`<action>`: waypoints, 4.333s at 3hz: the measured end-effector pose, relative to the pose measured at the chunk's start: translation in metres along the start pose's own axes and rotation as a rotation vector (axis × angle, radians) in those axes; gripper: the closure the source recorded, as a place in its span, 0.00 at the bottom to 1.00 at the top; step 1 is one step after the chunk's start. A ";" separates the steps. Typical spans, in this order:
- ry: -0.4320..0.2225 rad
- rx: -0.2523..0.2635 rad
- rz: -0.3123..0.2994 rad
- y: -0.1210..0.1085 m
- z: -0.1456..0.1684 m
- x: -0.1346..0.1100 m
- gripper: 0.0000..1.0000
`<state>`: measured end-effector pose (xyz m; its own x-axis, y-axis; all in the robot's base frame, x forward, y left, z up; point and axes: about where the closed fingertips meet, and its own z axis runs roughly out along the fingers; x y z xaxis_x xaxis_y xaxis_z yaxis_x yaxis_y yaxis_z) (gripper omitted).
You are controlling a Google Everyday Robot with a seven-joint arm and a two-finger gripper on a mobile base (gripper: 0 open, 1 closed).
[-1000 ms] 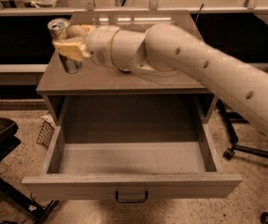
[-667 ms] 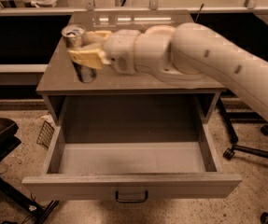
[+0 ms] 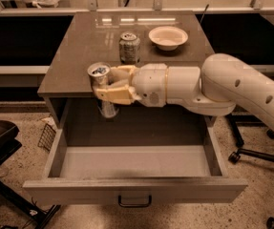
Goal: Place redbull can into top drawer
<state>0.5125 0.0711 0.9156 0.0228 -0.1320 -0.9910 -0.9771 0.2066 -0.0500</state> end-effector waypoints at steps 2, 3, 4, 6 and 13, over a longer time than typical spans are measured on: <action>0.009 -0.032 -0.024 -0.002 -0.005 0.045 1.00; -0.005 -0.051 -0.012 -0.002 0.005 0.061 1.00; -0.031 -0.106 0.003 -0.001 0.032 0.113 1.00; -0.053 -0.170 -0.012 0.004 0.063 0.184 1.00; -0.056 -0.142 -0.059 0.019 0.073 0.234 0.00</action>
Offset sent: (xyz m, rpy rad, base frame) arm 0.0010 -0.0095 -0.0353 -0.0127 -0.0114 0.0272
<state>0.5152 0.1152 0.6740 0.0891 -0.0850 -0.9924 -0.9937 0.0600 -0.0944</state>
